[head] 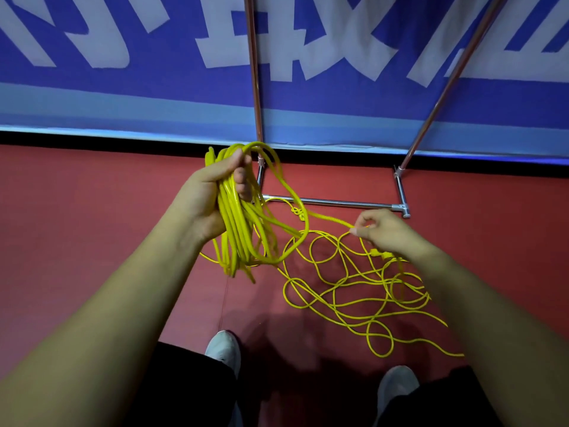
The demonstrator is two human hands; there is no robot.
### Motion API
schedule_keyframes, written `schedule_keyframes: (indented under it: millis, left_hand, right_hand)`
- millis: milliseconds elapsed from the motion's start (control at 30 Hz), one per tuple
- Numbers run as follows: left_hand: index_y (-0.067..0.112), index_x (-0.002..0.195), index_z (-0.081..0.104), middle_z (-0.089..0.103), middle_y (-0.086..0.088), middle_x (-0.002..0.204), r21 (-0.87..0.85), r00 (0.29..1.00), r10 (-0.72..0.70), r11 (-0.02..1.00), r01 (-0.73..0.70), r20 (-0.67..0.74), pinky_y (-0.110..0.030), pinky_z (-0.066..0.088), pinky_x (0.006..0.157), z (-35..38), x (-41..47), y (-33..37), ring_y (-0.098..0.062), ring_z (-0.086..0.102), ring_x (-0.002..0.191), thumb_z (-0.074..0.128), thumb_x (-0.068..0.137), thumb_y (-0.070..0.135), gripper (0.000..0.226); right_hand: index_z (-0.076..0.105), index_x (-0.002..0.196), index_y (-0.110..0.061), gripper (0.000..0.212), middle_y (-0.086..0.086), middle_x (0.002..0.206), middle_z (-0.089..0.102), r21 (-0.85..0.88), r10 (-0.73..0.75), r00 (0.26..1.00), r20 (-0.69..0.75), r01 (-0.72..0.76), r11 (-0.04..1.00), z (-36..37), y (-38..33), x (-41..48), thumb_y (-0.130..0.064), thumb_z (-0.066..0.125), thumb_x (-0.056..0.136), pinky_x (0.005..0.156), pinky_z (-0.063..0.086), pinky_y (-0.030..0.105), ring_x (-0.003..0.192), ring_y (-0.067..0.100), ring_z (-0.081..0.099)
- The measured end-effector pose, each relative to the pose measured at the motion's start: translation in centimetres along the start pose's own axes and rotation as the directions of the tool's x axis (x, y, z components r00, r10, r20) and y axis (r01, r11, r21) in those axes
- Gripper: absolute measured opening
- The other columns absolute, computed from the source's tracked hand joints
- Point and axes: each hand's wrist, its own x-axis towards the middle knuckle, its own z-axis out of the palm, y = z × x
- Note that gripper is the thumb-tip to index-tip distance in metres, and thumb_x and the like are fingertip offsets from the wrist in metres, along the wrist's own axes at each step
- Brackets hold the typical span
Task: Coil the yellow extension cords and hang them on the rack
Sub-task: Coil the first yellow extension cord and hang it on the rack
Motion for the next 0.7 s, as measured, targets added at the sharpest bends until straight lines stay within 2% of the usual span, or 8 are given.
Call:
schedule_keyframes:
  millis: [67, 133, 200, 267, 433, 533, 633, 700]
  left_hand:
    - [0.012, 0.073, 0.059, 0.052, 0.004, 0.051, 0.09, 0.998, -0.018, 0.996, 0.023, -0.058, -0.016, 0.04, 0.047, -0.1, 0.0, 0.0, -0.007, 0.048, 0.043, 0.056, 0.086, 0.022, 0.017]
    - [0.011, 0.07, 0.061, 0.057, 0.001, 0.054, 0.176, 0.994, -0.041, 0.983, 0.059, -0.106, -0.019, 0.046, 0.048, -0.3, -0.1, -0.1, -0.01, 0.054, 0.046, 0.059, 0.086, 0.019, 0.018]
    - [0.008, 0.073, 0.059, 0.061, -0.001, 0.056, 0.293, 0.988, -0.097, 0.947, 0.129, -0.121, -0.024, 0.053, 0.053, -0.2, -0.3, -0.4, -0.014, 0.062, 0.05, 0.061, 0.082, 0.018, 0.014]
    - [0.003, 0.078, 0.058, 0.066, -0.006, 0.057, 0.4, 0.976, -0.19, 0.89, 0.217, -0.107, -0.026, 0.056, 0.056, 0.2, -0.8, -1.2, -0.021, 0.069, 0.055, 0.063, 0.075, 0.017, 0.016]
    - [-0.002, 0.085, 0.059, 0.07, -0.018, 0.065, 0.478, 0.923, -0.385, 0.808, 0.344, -0.014, -0.026, 0.056, 0.049, 1.9, -1.7, -3.8, -0.026, 0.071, 0.057, 0.063, 0.074, 0.014, 0.02]
    - [-0.001, 0.074, 0.063, 0.067, -0.013, 0.058, 0.433, 0.921, -0.39, 0.828, 0.356, -0.011, -0.024, 0.053, 0.044, 2.1, -1.4, -3.9, -0.02, 0.066, 0.047, 0.061, 0.076, 0.013, 0.014]
    - [0.003, 0.072, 0.06, 0.061, -0.008, 0.054, 0.43, 0.93, -0.367, 0.841, 0.329, 0.008, -0.024, 0.05, 0.042, 2.2, -1.2, -4.2, -0.018, 0.058, 0.041, 0.062, 0.077, 0.012, 0.011]
    - [0.01, 0.066, 0.058, 0.051, -0.003, 0.051, 0.423, 0.94, -0.341, 0.855, 0.301, 0.019, -0.024, 0.046, 0.043, 2.0, -0.9, -4.5, -0.017, 0.051, 0.04, 0.064, 0.078, 0.014, 0.013]
  right_hand:
    - [0.07, 0.073, -0.01, 0.012, -0.011, 0.042, 0.047, -0.216, -0.088, 0.993, 0.081, 0.104, 0.971, -1.3, -2.9, -1.0, -0.017, 0.074, 0.082, 0.04, 0.029, 0.012, 0.038, 0.001, 0.042]
    - [0.075, 0.075, -0.015, 0.01, -0.01, 0.045, 0.048, -0.343, -0.083, 0.949, 0.305, 0.191, 0.92, -2.4, -5.6, -2.7, -0.023, 0.076, 0.08, 0.045, 0.032, 0.019, 0.042, 0.001, 0.04]
    - [0.077, 0.079, -0.019, 0.009, -0.006, 0.053, 0.049, -0.301, -0.085, 0.845, 0.529, 0.28, 0.912, -2.9, -8.0, -4.7, -0.028, 0.075, 0.081, 0.049, 0.029, 0.025, 0.049, 0.008, 0.039]
    - [0.076, 0.083, -0.02, 0.009, -0.003, 0.056, 0.049, -0.173, -0.18, 0.758, 0.627, 0.361, 0.916, -2.7, -9.9, -6.1, -0.028, 0.073, 0.084, 0.049, 0.027, 0.026, 0.052, 0.009, 0.037]
    - [0.071, 0.096, -0.007, 0.011, 0.009, 0.066, 0.05, 0.226, -0.464, 0.716, 0.522, 0.408, 0.885, -1.3, -11.2, -6.3, -0.014, 0.066, 0.089, 0.054, 0.028, 0.03, 0.061, 0.019, 0.038]
    - [0.058, 0.092, -0.009, 0.009, 0.004, 0.067, 0.057, 0.45, -0.498, 0.785, 0.367, 0.319, 0.834, -1.2, -10.7, -6.0, -0.004, 0.063, 0.086, 0.057, 0.038, 0.021, 0.061, 0.011, 0.049]
    - [0.056, 0.089, -0.01, 0.013, -0.001, 0.061, 0.061, 0.482, -0.455, 0.862, 0.222, 0.308, 0.82, -1.9, -9.9, -5.6, 0.002, 0.061, 0.088, 0.05, 0.035, 0.015, 0.054, 0.007, 0.049]
    - [0.06, 0.091, -0.01, 0.008, 0.002, 0.062, 0.062, 0.428, -0.428, 0.877, 0.22, 0.307, 0.85, -2.6, -9.6, -5.6, -0.002, 0.061, 0.09, 0.047, 0.03, 0.017, 0.05, 0.007, 0.044]
